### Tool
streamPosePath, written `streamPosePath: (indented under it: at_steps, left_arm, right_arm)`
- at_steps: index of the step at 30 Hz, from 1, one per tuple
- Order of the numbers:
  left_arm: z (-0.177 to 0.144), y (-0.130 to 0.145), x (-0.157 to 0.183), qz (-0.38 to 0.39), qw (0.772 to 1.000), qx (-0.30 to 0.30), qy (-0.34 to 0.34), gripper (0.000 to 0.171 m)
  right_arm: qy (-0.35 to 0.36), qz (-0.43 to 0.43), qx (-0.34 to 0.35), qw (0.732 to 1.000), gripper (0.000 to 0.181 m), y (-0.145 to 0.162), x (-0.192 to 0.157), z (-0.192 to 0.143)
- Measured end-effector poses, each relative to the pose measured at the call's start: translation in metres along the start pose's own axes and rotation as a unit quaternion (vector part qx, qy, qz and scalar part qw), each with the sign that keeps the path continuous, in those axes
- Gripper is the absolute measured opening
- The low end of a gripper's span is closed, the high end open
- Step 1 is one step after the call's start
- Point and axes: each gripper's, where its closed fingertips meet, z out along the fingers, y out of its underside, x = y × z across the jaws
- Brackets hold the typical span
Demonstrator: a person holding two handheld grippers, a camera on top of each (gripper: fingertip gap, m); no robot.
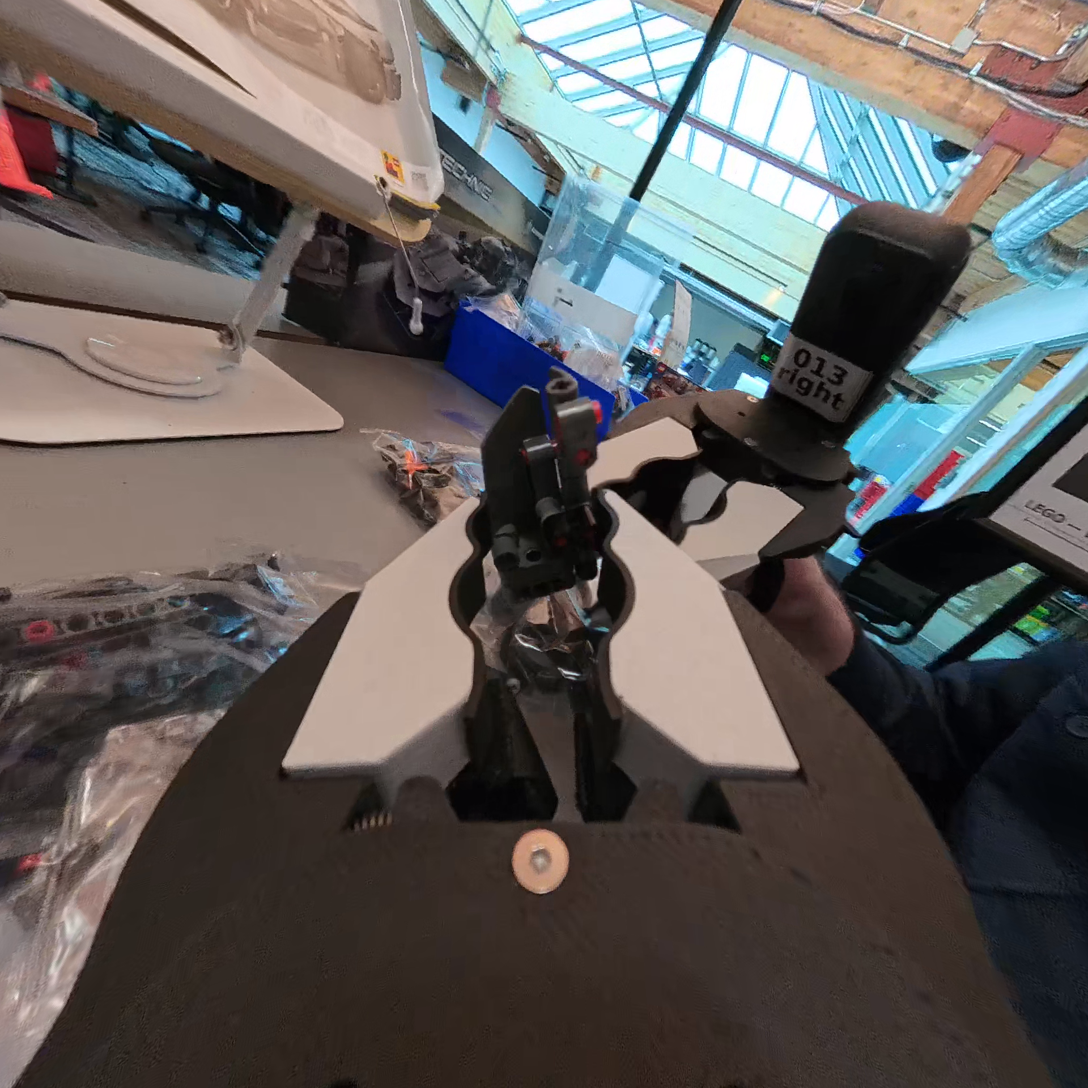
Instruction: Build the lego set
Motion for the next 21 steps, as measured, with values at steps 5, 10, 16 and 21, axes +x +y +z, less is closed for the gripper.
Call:
streamPosePath:
  at_steps: [5, 10, 16, 21]
  left_arm:
    - [0.002, -0.002, -0.006, 0.021, 0.999, 0.021, -0.041, 0.034]
    - [0.000, -0.005, -0.007, 0.054, 0.995, 0.028, -0.076, 0.032]
    - [0.000, 0.000, -0.008, 0.000, 0.998, 0.032, -0.048, 0.031]
    - [0.000, -0.005, -0.002, 0.013, 0.999, 0.038, -0.033, 0.031]
  right_arm:
    - [0.046, -0.005, -0.005, 0.999, 0.016, 0.001, 0.009, 0.004]
    - [0.091, -0.060, -0.031, 0.994, 0.013, 0.002, 0.012, 0.002]
    - [0.111, -0.156, -0.068, 0.979, 0.013, 0.010, 0.013, 0.002]
    - [0.046, -0.086, -0.022, 0.995, 0.011, 0.007, 0.005, -0.001]
